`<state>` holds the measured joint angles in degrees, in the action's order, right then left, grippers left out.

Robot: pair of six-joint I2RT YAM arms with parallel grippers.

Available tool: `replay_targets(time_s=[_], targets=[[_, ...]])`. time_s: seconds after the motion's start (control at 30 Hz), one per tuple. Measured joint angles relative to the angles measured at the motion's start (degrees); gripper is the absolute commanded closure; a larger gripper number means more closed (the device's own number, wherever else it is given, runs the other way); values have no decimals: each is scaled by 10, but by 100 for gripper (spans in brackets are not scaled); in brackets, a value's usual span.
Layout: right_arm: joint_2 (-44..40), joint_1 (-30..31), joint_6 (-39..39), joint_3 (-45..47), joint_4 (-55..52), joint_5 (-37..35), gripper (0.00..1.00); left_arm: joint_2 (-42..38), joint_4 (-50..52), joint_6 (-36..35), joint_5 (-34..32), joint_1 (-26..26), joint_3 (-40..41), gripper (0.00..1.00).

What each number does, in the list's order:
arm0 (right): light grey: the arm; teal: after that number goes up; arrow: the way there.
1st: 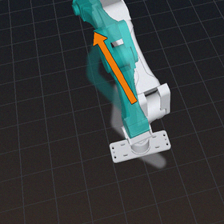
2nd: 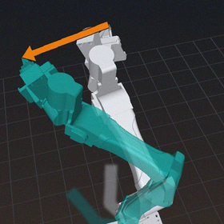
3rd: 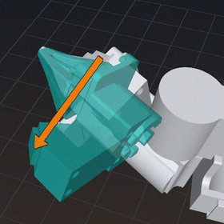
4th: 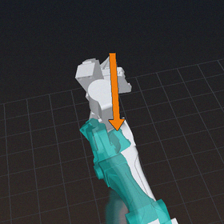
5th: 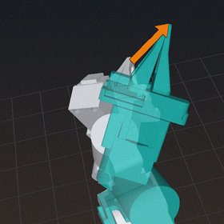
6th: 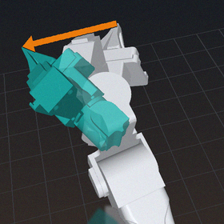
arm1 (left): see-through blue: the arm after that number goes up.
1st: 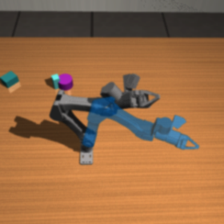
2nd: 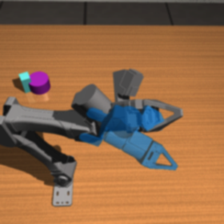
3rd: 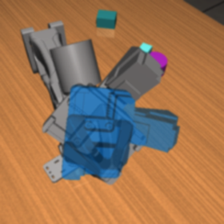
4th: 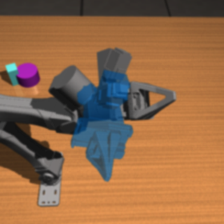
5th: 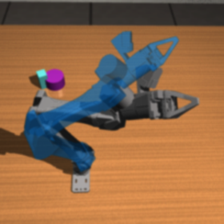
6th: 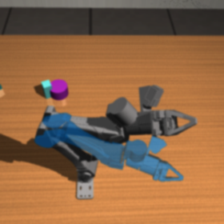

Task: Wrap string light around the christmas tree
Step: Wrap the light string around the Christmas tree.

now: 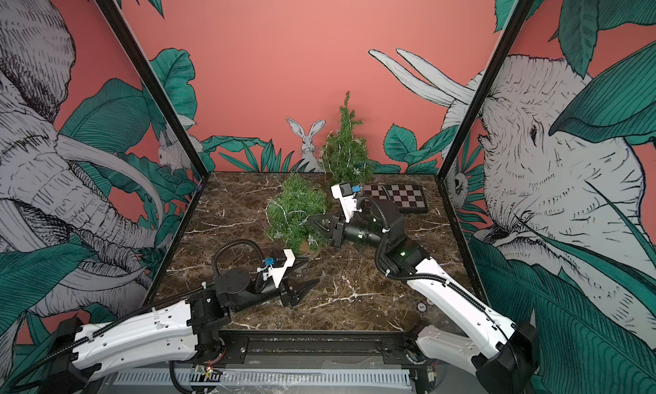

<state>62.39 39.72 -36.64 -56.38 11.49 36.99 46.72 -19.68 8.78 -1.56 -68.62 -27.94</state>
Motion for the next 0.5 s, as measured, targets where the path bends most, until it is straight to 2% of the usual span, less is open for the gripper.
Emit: replay_targets(time_s=[0.5], targets=[[-2,12,-39,11,77,-2,100,70,-94,-58,-47,-1,-3,44]])
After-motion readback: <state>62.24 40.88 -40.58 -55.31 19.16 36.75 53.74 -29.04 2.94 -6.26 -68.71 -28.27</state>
